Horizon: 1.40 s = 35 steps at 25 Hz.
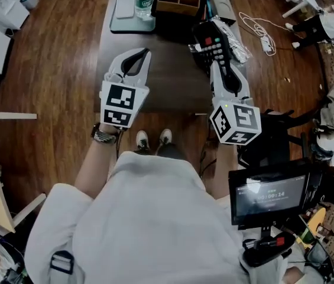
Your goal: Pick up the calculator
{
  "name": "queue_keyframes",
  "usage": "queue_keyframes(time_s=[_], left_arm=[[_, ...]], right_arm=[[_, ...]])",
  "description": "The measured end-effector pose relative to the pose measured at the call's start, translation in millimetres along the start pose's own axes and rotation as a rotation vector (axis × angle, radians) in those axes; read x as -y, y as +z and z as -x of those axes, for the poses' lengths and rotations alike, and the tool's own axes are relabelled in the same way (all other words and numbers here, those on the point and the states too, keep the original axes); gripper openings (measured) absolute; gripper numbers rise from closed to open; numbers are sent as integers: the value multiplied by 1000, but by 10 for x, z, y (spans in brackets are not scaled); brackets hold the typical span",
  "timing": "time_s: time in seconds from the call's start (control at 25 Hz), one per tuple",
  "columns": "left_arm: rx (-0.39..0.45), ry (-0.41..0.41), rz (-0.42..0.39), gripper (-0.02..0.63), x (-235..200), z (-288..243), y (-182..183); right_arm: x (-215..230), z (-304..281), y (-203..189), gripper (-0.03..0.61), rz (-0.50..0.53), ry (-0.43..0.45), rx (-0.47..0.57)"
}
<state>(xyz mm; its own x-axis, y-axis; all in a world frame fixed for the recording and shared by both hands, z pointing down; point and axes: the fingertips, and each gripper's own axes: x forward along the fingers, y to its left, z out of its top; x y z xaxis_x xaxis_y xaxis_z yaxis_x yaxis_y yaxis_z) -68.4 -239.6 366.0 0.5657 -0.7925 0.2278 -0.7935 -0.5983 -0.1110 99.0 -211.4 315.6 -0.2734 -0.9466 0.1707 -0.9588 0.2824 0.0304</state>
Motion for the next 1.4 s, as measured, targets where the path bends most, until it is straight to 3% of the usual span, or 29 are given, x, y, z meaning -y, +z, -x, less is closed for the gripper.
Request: queue_keyframes(time_s=[0.28, 0.6, 0.84, 1.4], left_arm=[[42, -14, 22, 6, 29, 30, -40], [100, -33, 14, 6, 343, 76, 8], [164, 4, -39, 6, 725, 608, 270], [212, 37, -94, 5, 1699, 1422, 343]], right_arm=[[-116, -20, -175, 66, 4, 20, -27], [-177, 75, -136, 66, 48, 68, 26], [-313, 675, -48, 66, 43, 96, 70], [-398, 1971, -221, 66, 23, 133, 112]])
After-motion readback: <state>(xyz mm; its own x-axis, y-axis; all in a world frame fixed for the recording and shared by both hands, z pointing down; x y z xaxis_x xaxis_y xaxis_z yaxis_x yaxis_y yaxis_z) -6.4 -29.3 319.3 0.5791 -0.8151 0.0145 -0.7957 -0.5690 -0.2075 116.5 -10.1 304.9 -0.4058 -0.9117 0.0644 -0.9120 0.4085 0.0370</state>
